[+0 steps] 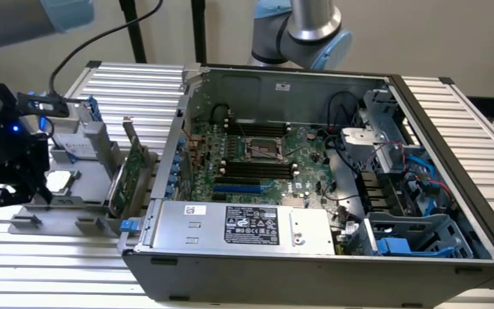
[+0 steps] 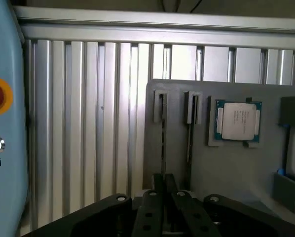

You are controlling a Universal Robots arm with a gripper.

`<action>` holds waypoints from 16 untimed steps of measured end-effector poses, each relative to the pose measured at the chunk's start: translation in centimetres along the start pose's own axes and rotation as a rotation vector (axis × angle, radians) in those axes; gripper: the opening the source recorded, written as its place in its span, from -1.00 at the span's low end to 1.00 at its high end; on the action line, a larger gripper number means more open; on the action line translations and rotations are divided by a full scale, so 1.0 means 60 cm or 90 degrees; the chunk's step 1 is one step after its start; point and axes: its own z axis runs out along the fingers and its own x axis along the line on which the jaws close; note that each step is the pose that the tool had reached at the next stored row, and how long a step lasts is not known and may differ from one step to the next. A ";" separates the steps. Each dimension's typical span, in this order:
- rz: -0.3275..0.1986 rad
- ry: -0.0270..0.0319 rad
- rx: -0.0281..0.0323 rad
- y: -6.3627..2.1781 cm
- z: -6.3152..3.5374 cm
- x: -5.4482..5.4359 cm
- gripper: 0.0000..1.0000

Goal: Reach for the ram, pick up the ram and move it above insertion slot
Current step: 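Pick up the ram and move it above insertion slot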

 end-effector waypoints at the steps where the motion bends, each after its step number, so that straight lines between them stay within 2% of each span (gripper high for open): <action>1: 0.000 0.0000 0.0000 -0.002 -0.008 0.000 -0.73; 4: 0.000 -0.0004 0.0000 -0.011 -0.030 0.000 -0.73; 6: 0.000 -0.0016 0.0001 -0.022 -0.044 0.000 -0.73; 16: -0.001 -0.0148 0.0003 -0.094 -0.103 0.000 -0.73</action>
